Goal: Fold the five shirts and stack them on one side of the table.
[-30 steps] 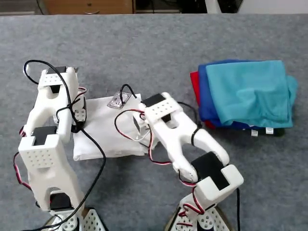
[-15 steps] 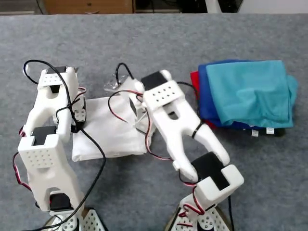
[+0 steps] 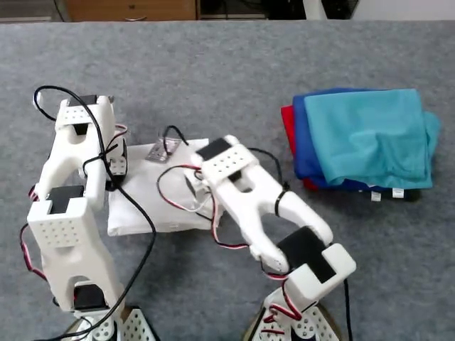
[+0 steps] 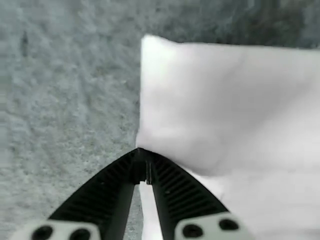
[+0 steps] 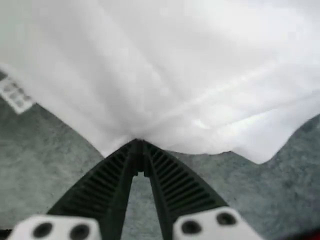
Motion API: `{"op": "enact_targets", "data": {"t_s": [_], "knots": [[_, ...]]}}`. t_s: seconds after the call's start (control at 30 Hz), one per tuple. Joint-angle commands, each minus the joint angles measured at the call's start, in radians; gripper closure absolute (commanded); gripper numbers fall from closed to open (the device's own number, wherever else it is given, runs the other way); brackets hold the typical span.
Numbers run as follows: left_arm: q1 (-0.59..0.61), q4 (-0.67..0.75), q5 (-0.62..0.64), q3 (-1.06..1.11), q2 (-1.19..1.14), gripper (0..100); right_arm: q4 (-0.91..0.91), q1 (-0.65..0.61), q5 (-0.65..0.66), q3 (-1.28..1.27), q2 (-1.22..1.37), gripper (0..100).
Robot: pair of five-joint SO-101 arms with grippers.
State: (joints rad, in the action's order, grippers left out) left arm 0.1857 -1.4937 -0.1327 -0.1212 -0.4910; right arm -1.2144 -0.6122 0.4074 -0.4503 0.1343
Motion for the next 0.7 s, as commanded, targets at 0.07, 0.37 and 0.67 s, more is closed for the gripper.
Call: {"op": "enact_targets", "data": {"t_s": [0.07, 0.37, 0.67], "knots": [[0.028, -0.04, 0.005, -0.146, 0.016, 98, 0.023, 0.056, 0.037, -0.021, -0.096, 99.7], [0.011, -0.11, 0.0, -0.227, 0.018, 98, -0.155, 0.107, 0.04, 0.073, -0.348, 99.7], [0.049, -0.245, -0.023, -0.333, 0.09, 98, -0.172, 0.108, 0.04, 0.039, -0.578, 99.7]]}}
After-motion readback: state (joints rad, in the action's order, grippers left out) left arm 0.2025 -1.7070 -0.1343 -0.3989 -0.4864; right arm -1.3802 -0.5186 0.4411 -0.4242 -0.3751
